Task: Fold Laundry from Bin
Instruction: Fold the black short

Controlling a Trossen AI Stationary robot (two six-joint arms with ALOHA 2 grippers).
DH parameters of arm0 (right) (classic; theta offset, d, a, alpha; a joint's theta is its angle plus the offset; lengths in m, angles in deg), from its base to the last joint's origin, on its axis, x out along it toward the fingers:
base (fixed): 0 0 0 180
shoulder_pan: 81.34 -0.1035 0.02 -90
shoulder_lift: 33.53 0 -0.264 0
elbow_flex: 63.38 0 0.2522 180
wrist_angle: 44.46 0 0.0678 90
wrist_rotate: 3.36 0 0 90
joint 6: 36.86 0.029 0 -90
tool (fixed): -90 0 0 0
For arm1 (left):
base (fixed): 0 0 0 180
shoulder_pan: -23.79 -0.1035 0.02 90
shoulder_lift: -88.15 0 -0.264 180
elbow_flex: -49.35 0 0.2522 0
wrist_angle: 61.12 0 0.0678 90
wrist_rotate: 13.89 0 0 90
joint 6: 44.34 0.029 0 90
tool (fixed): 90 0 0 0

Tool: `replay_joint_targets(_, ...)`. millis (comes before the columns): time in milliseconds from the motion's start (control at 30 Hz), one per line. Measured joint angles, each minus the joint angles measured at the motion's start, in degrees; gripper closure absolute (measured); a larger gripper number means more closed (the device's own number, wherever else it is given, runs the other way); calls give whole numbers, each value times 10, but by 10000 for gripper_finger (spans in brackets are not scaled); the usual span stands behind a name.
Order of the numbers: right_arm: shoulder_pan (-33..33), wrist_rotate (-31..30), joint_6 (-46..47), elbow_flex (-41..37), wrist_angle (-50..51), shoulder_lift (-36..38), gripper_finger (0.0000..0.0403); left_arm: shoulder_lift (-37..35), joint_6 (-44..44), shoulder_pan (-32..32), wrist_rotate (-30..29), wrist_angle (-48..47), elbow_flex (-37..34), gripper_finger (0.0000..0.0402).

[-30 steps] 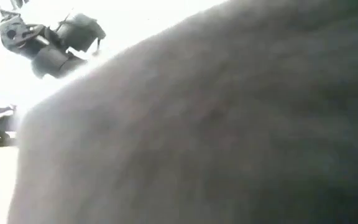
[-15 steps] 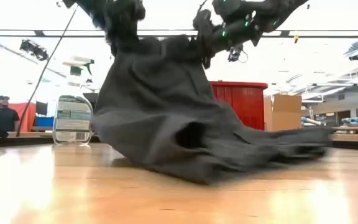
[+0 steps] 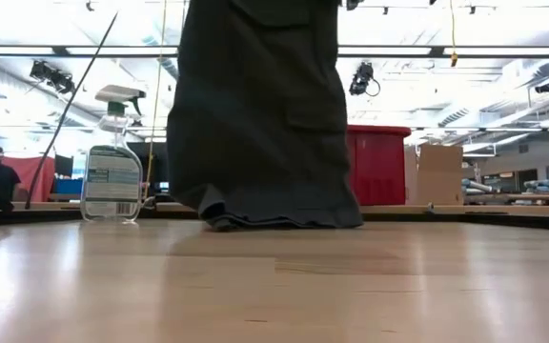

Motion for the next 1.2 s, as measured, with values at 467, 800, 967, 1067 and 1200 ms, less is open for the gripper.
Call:
replay_joint_targets(467, -96, -89, -9, -28, 87, 13, 380, 116, -45, 108, -49, 10, -25, 359)
replay_joint_targets(800, 73, -26, -106, -7, -4, 10, 376, 83, 146, -42, -48, -12, 63, 359)
replay_joint_targets(967, 104, 17, -86, 64, 49, 11, 380, 80, 176, -97, -15, -7, 139, 359)
replay_joint_targets(1067, 85, 35, -81, 74, 105, 12, 380, 81, 168, -83, -15, -16, 151, 359)
replay_joint_targets(1200, 45, 26, -30, 70, 235, 11, 380, 79, 102, -28, -1, -24, 104, 359)
